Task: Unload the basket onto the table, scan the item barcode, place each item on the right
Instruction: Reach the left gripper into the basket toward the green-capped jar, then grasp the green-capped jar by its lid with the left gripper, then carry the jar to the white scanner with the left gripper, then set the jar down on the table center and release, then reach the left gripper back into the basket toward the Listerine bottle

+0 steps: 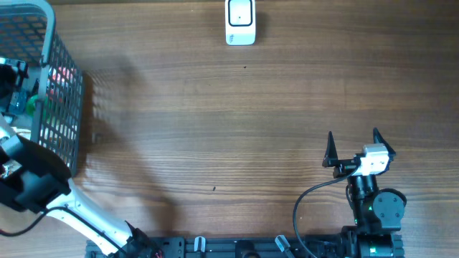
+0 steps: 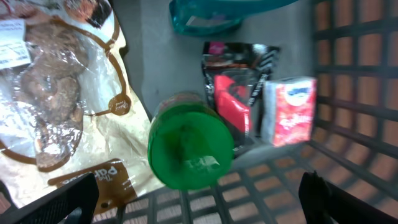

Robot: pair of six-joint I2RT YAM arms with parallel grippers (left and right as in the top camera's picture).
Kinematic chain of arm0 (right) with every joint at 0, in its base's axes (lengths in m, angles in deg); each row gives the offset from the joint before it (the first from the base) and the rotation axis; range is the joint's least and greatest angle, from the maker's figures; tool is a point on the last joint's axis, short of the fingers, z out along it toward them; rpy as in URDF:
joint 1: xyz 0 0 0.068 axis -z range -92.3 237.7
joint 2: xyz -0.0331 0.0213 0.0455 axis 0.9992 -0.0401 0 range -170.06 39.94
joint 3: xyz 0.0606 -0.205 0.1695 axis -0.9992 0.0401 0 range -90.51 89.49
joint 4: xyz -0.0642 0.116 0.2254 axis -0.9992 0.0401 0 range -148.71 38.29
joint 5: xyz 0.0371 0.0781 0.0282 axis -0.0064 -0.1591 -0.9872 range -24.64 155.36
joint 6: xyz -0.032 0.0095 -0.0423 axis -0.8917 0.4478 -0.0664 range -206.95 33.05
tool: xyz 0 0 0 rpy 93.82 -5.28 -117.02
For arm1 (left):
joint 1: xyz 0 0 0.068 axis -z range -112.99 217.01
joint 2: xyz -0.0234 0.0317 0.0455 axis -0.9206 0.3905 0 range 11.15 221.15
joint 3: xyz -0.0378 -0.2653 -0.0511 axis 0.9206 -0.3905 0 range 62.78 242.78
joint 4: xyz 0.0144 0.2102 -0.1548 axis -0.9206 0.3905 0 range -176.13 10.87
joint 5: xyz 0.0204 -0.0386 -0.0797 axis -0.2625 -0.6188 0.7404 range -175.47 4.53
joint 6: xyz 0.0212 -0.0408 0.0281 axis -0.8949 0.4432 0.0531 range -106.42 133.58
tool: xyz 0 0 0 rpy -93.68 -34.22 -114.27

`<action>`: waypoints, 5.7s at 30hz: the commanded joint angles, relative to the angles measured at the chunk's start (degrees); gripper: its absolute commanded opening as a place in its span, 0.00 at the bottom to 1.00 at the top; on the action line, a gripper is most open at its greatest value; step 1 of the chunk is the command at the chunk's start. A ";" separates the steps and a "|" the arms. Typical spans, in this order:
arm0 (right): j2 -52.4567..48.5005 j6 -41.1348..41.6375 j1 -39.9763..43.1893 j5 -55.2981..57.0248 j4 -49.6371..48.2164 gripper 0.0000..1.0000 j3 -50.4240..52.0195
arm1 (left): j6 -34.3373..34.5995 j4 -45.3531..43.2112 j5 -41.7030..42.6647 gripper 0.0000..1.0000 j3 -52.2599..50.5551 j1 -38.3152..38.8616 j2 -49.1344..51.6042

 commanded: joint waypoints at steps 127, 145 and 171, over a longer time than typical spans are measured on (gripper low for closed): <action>0.35 -0.50 -0.39 0.37 -0.13 1.00 0.04 | -31.71 -17.94 3.48 0.65 -14.78 63.82 4.31; 0.35 -0.52 -0.39 0.37 -0.13 1.00 0.04 | -41.51 -20.55 -3.32 1.00 -26.21 63.69 2.08; 0.35 -0.50 -0.39 0.35 -0.13 1.00 0.04 | -13.70 -11.23 6.56 1.00 -24.61 1.75 -45.11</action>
